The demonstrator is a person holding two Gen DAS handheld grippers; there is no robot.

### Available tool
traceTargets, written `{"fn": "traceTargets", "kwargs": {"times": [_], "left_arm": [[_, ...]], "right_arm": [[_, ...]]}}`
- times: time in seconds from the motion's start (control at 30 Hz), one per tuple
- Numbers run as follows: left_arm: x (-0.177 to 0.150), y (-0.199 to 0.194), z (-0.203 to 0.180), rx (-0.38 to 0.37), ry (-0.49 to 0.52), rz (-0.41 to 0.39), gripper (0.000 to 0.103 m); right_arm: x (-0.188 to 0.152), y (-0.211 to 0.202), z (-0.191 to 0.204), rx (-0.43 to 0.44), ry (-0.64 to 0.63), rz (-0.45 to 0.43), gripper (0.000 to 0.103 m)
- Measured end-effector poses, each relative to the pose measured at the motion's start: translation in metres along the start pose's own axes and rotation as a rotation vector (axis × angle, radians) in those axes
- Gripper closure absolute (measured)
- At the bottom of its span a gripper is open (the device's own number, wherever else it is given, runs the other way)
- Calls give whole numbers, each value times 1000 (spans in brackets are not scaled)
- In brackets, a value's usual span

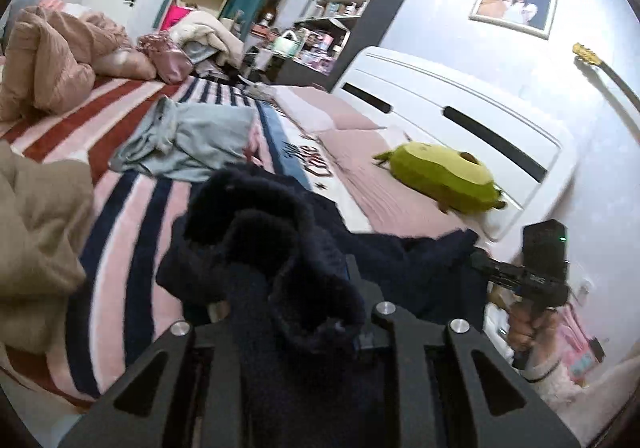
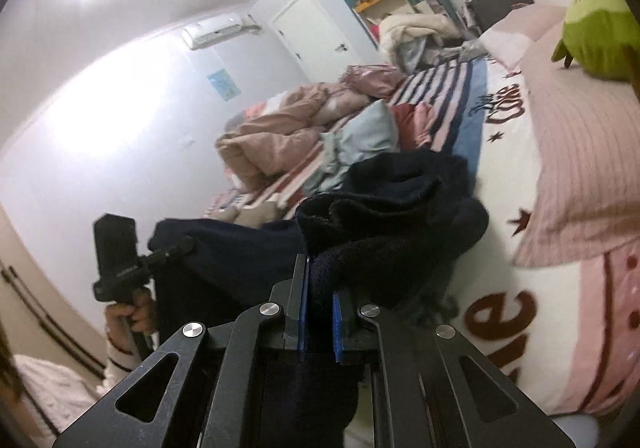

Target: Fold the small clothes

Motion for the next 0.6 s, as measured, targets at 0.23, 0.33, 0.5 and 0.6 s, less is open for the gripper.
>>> {"fn": "traceTargets", "kwargs": {"times": [0.23,0.33,0.5,0.6], "left_arm": [[40,82,77,103,-24,67,85],[39,134,117,147,-39,164,85],[19,210,159,168,-49,286,83],[7,233,175,133,-130,331,81]], "right_arm": [[64,45,-50,-159,29,-18,99],[96,75,-97,-260,102,-5,99],[116,131,-151,-395,118,74,99],[109,157,-169,-452,106,136,99]]}}
Point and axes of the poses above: each gripper's, at about its wrist camera, not at the fingertips, and y roughly the way its jaws point, z to its left, x to its top, the point moved 6 cm from there along y, roughly the way its jaws point, and after that the axes turned 13 degrees about y, right-handed, at the moved point
